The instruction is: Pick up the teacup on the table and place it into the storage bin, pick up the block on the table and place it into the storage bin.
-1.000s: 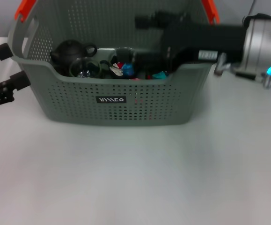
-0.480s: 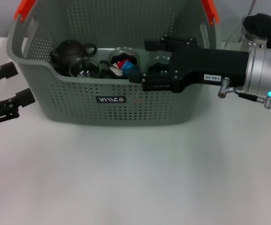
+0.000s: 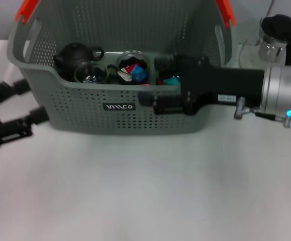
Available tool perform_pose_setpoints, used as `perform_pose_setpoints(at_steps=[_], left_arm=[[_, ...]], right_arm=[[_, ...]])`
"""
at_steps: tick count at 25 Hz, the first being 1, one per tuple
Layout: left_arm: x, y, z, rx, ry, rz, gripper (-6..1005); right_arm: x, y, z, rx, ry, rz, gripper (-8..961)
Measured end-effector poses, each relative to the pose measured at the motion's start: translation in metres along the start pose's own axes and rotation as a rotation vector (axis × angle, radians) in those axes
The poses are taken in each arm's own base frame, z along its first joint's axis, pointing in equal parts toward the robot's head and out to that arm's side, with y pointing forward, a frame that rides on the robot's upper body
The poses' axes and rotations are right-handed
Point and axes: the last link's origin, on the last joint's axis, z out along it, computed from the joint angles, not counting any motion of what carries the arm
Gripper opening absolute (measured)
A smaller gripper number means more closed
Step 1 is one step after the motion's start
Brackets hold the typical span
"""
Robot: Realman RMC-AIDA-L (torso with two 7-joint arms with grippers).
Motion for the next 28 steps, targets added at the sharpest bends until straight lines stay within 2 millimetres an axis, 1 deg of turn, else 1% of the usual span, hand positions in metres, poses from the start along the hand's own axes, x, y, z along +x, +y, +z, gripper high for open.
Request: perform_pose_setpoints(at_steps=[4, 7, 9, 13, 16, 21, 28], left_arm=[[-0.024, -0.001, 0.011, 0.005, -0.084, -0.049, 934], [-0.043, -0.004, 0.022, 0.006, -0.149, -0.083, 934], [-0.052, -0.006, 0.029, 0.005, -0.183, -0.092, 934], [-0.064, -0.007, 0.039, -0.012, -0.229, -0.101, 934], [-0.066, -0.007, 0.041, -0.017, -0.245, -0.103, 934], [-0.063, -0.004, 0.038, -0.042, -0.237, -0.102, 934], [-0.061, -0.004, 0.034, -0.047, -0.244, -0.102, 934]], right_arm=[[0.024, -0.002, 0.002, -0.004, 0.109, 0.025, 946], [0.038, -0.004, 0.002, 0.001, 0.170, 0.040, 946], [0.046, -0.005, 0.003, 0.001, 0.207, 0.049, 946], [0.062, -0.006, 0.005, -0.004, 0.278, 0.064, 946], [0.068, -0.005, 0.007, -0.012, 0.305, 0.078, 946], [0.068, -0.004, 0.006, -0.024, 0.307, 0.070, 946], [0.069, 0.001, 0.005, -0.073, 0.341, 0.053, 946]])
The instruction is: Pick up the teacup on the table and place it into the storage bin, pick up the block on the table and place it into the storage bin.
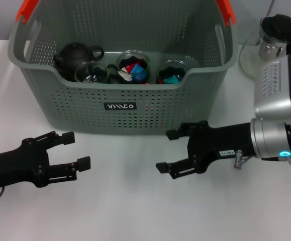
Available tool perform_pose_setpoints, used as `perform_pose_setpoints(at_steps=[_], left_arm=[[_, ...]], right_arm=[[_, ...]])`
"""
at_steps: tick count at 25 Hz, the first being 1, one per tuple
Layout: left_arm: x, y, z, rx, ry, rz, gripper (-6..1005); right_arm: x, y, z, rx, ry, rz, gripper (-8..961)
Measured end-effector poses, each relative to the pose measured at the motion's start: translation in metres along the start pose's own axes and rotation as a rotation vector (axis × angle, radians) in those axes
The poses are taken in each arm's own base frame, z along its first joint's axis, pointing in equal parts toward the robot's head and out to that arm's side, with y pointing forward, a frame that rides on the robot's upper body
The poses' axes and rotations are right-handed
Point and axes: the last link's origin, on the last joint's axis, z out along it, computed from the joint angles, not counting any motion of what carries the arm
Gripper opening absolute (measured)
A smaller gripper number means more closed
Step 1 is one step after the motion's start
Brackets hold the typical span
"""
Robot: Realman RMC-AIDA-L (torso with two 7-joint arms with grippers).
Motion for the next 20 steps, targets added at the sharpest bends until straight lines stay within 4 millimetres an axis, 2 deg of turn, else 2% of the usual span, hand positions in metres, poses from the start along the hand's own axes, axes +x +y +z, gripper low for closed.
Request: perform_pose_setpoints(at_steps=[8, 20], left_arm=[[-0.0070, 0.0049, 0.0015, -0.035, -0.050, -0.014, 934], [-0.0076, 0.0064, 0.0015, -0.042, -0.049, -0.017, 934]], right_arm=[[0.0016, 0.0029, 0.0056, -0.027, 0.049, -0.021, 946], [-0.0006, 0.0039, 0.0064, -0.036, 0.049, -0.029, 946]])
